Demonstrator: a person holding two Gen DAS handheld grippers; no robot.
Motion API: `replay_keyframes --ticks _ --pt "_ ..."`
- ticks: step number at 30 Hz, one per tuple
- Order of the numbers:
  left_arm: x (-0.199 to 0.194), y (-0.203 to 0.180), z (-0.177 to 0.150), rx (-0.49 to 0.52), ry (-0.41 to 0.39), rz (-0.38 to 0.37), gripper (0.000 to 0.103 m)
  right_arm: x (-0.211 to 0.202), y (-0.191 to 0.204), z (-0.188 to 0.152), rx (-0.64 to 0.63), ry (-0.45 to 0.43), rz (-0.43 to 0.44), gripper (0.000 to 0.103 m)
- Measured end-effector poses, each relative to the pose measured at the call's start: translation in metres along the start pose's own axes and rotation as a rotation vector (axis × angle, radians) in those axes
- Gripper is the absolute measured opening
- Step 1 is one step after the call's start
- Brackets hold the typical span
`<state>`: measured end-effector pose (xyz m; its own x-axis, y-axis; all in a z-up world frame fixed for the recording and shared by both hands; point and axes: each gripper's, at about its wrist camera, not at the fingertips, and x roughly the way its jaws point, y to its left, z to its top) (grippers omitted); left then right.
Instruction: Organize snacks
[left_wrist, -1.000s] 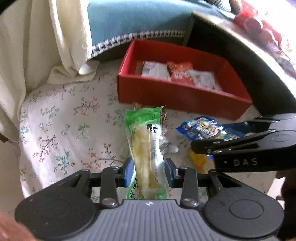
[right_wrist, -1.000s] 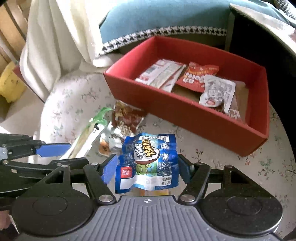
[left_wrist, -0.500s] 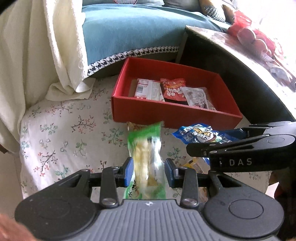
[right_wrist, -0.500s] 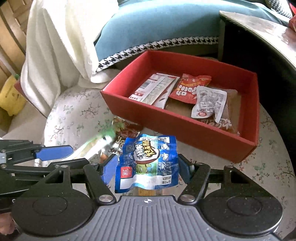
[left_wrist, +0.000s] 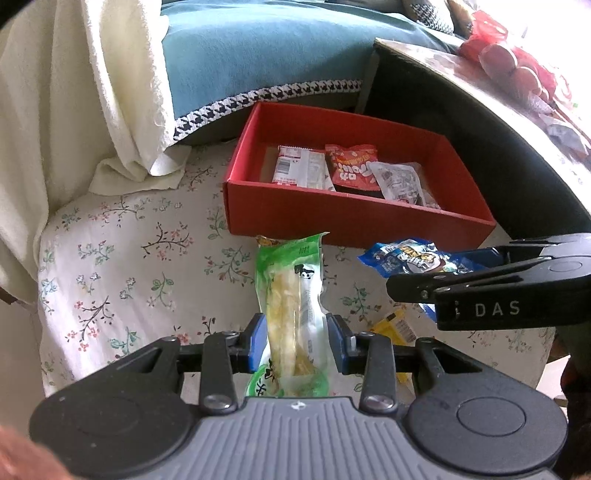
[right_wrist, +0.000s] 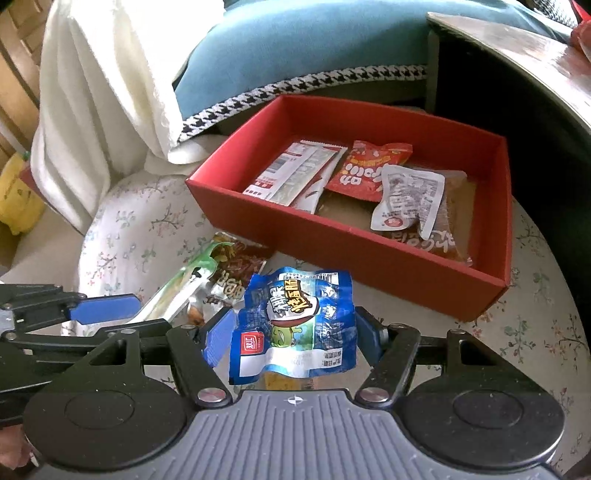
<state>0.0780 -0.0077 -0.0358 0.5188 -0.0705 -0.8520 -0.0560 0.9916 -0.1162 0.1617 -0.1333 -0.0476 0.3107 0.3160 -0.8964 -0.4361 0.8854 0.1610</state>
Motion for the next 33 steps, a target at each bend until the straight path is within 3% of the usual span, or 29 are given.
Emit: replay_keyframes --ticks 7,8,11,16,17,20,22,25,28,29,30,31,32,33 --pt "0.003 0.012 0.0 -0.084 0.036 -0.076 0.03 -0.004 -0.007 0.002 0.03 -0.012 0.008 0.074" --pt "0.003 0.013 0.0 -0.092 0.033 -0.082 0.024 -0.004 -0.007 0.002 0.033 -0.014 0.009 0.074" --pt "-0.001 0.018 0.001 -0.122 0.023 -0.114 0.023 -0.006 -0.009 0.003 0.042 -0.018 0.009 0.074" --pt "0.008 0.021 -0.004 -0.11 0.044 -0.068 0.024 -0.003 -0.01 0.002 0.049 -0.005 0.001 0.074" --pt "0.012 0.023 -0.006 -0.116 0.056 -0.052 0.029 -0.001 -0.01 0.002 0.046 -0.001 -0.003 0.074" --pt "0.023 0.039 -0.015 -0.218 0.103 0.011 0.058 0.001 -0.01 0.002 0.049 0.005 -0.003 0.074" --pt "0.029 0.046 -0.019 -0.285 0.116 0.008 0.062 0.001 -0.009 0.003 0.044 0.005 0.0 0.074" --pt "0.042 0.042 -0.021 -0.286 0.133 0.08 0.068 0.001 -0.008 0.003 0.038 0.008 0.004 0.074" --pt "0.055 0.031 -0.027 -0.266 0.135 0.118 0.065 0.001 -0.009 0.002 0.036 0.01 0.004 0.074" --pt "0.054 0.024 -0.028 -0.234 0.124 0.136 0.055 0.0 -0.009 0.002 0.039 0.008 0.004 0.071" --pt "0.052 0.019 -0.028 -0.197 0.116 0.141 0.036 -0.002 -0.011 0.002 0.043 0.003 0.012 0.062" --pt "0.051 0.017 -0.027 -0.186 0.121 0.11 0.035 -0.004 -0.013 0.002 0.051 0.0 0.015 0.063" --pt "0.05 0.019 -0.028 -0.198 0.125 0.073 0.023 -0.007 -0.015 0.002 0.057 -0.006 0.018 0.062" --pt "0.049 0.021 -0.029 -0.201 0.131 0.037 0.021 -0.009 -0.017 0.003 0.058 -0.01 0.015 0.058"
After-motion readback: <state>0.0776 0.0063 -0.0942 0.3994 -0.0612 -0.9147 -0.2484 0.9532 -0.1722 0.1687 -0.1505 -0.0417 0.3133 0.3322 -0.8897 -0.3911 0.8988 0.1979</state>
